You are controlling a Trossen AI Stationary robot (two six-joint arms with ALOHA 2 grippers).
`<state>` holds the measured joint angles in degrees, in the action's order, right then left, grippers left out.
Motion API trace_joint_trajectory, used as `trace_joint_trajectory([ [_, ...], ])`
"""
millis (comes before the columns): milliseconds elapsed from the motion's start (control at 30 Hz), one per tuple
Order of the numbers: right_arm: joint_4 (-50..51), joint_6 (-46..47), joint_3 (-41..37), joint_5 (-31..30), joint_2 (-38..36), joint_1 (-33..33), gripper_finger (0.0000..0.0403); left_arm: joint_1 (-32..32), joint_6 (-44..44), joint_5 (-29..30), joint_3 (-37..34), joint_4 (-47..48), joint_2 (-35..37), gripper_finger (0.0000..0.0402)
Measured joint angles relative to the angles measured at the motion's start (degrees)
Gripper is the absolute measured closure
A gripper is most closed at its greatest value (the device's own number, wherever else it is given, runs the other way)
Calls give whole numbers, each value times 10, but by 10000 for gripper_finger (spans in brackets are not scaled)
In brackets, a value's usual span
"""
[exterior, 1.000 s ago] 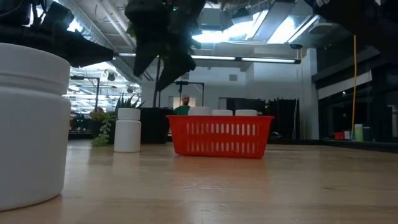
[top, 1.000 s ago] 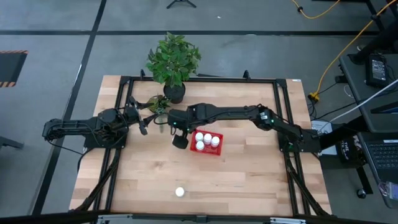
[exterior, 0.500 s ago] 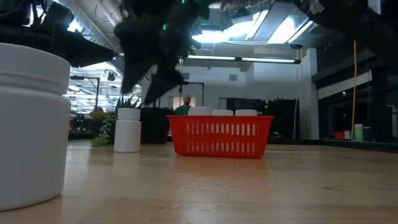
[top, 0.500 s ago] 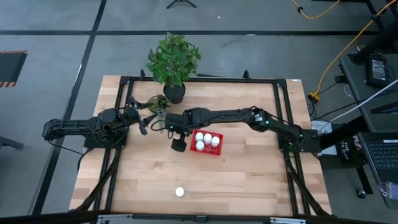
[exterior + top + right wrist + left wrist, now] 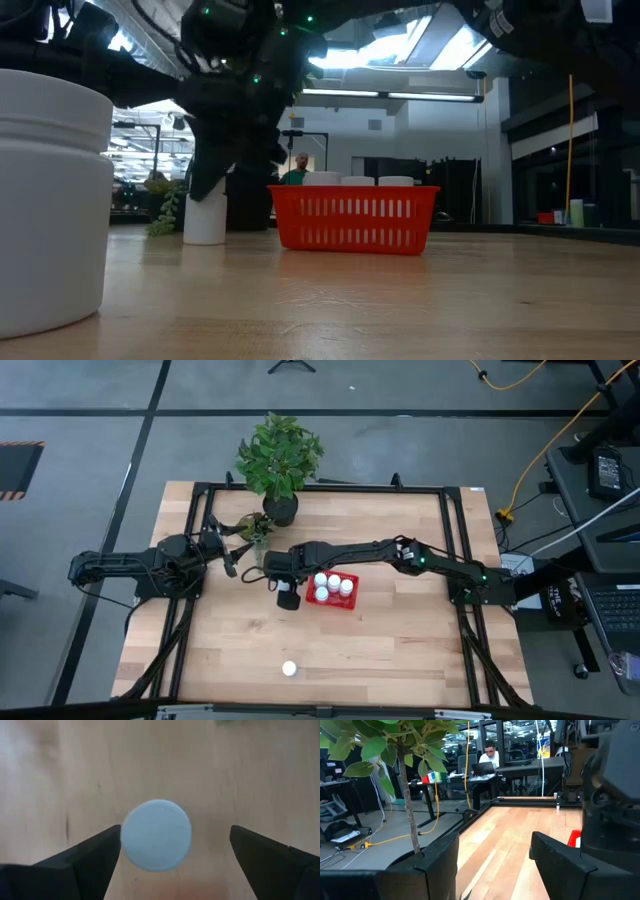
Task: Pick and place pill bottles into a basket
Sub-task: Put the white pill bottle into the red bin
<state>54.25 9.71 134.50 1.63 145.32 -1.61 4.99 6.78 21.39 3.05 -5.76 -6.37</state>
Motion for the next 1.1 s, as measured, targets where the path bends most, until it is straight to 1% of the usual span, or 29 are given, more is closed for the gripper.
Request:
trace_joint_trajectory([
  [133,-19,-15,1,0,-1,-1,35,0,0,0,0,0,0,155],
  [233,-18,-15,1,1,0,-2,61,0,0,0,0,0,0,157],
  [300,-18,-12,1,1,0,-3,92,0,0,0,0,0,0,157],
  [367,-18,-11,1,1,0,-4,134,0,0,0,0,0,0,157],
  [433,-19,-10,1,3,0,-5,186,0,0,0,0,0,0,155],
  [500,-23,-10,1,17,-1,-5,242,0,0,0,0,0,0,155],
  [533,-22,-11,1,30,-1,-5,257,0,0,0,0,0,0,155],
  [633,-22,-10,1,45,-1,-8,254,0,0,0,0,0,0,157],
  [733,-11,-9,4,46,-5,-15,254,0,0,0,0,0,0,157],
  [867,6,5,3,40,-28,-27,254,0,0,0,0,0,0,155],
  [933,14,8,3,23,-50,-33,254,0,0,0,0,0,0,155],
  [1100,28,12,5,-45,-111,-49,254,0,0,0,0,0,0,157],
])
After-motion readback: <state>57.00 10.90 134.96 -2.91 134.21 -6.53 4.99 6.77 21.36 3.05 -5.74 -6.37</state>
